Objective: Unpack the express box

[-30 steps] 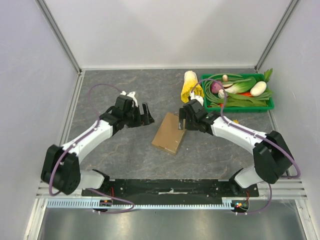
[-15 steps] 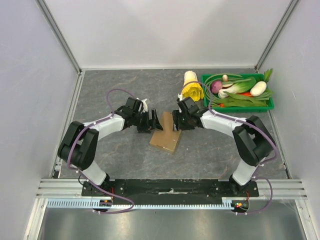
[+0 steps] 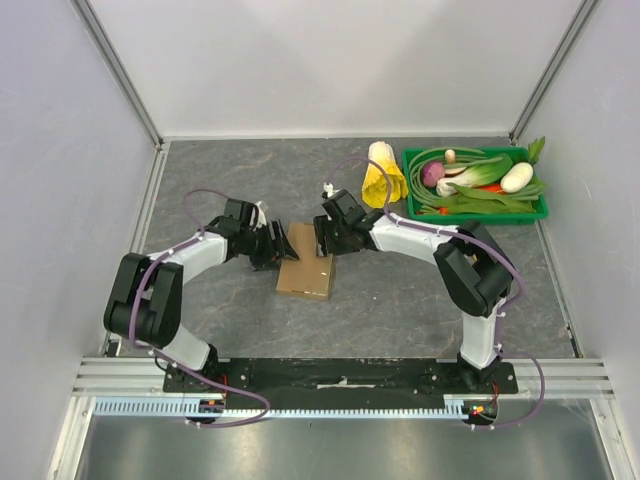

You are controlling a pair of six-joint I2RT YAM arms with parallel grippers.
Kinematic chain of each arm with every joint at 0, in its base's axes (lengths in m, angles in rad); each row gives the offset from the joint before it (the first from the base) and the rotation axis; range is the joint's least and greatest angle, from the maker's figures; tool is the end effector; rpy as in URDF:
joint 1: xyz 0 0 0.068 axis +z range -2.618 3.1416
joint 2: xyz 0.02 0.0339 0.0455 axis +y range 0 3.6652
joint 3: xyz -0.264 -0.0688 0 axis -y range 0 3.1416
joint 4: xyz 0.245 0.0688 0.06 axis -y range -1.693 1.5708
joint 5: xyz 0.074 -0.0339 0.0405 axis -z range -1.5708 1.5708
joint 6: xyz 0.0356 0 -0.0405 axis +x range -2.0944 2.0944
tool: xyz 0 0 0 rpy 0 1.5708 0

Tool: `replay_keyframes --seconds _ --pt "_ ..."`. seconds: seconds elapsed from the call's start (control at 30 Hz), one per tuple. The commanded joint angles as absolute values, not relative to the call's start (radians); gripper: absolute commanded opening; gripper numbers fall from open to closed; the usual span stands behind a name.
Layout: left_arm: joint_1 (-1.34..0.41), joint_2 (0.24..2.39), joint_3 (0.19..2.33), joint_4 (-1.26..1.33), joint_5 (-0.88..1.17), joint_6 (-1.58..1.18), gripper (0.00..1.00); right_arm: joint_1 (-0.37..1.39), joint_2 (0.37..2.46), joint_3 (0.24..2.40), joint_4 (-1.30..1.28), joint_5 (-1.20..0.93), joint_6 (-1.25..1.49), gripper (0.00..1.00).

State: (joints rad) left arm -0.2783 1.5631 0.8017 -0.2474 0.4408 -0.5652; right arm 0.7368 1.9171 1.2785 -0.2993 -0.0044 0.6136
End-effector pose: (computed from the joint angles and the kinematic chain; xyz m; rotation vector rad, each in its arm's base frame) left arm 0.2778 -0.0952 0.1620 -0.2114 2.6745 -0.8636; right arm 0.3013 0.2735 0.1756 -0.1619 2.5937 0.5364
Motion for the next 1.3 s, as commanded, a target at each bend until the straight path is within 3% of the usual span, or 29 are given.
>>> replay_keyframes --seconds 0.0,0.13,0.53,0.77,0.93,1.27 --pt "-0.267 1.494 0.856 -0.307 0.419 -0.569 0.76 0.739 1.849 1.325 -0.391 0.180 0.647 0.77" --pt "-0.267 1.448 0.902 -0.330 0.402 -0.557 0.83 0.716 1.718 1.286 -0.477 0.317 0.640 0.93" --pt "-0.267 1.405 0.903 -0.351 0.350 -0.548 0.86 0.405 1.347 0.916 -0.591 0.537 0.493 0.94" --pt "-0.268 1.420 0.911 -0.351 0.390 -0.545 0.86 0.128 1.387 0.861 -0.496 0.421 0.312 0.93" --pt "-0.267 1.427 0.904 -0.345 0.407 -0.540 0.86 -0.089 1.448 0.848 -0.402 0.178 0.236 0.91" --pt "-0.267 1.425 0.900 -0.342 0.414 -0.537 0.86 -0.254 1.578 0.853 -0.335 0.014 0.232 0.90"
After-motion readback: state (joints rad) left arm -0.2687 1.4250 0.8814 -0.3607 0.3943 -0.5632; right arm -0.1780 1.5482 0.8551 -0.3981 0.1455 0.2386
